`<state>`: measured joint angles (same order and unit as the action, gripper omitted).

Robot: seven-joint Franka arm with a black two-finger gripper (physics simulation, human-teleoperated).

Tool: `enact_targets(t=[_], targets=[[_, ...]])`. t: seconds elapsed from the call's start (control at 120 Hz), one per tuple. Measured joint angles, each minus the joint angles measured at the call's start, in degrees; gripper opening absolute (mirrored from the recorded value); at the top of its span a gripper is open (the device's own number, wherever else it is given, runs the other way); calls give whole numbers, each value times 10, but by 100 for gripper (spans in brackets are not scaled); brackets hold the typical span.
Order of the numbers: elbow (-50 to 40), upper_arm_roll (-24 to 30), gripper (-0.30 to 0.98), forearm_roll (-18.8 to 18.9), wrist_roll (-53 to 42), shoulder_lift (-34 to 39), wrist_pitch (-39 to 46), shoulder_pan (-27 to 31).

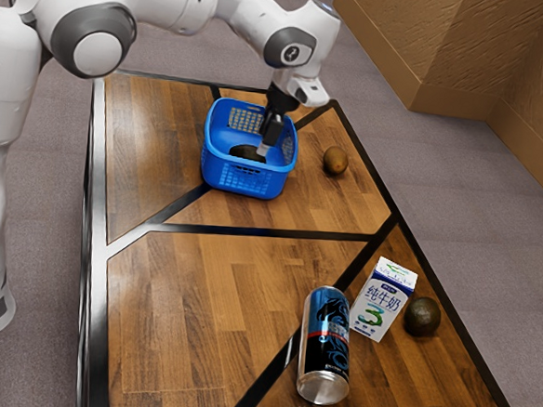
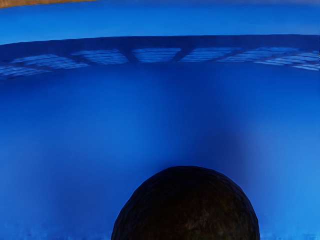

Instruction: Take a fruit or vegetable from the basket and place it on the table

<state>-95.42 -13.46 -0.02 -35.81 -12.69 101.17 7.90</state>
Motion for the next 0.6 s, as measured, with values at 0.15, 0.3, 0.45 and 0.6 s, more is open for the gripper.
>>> enact_targets(t=[0.15,0.3,0.45,0.6], targets=[[1,-3,67,3,-2,-5,-17,2],[13,-9,67,3,-3,-31,-22,5],[18,-9,66,2,-4,-39,-19,4],[18,-8,66,2,-5,-43,-17,5]])
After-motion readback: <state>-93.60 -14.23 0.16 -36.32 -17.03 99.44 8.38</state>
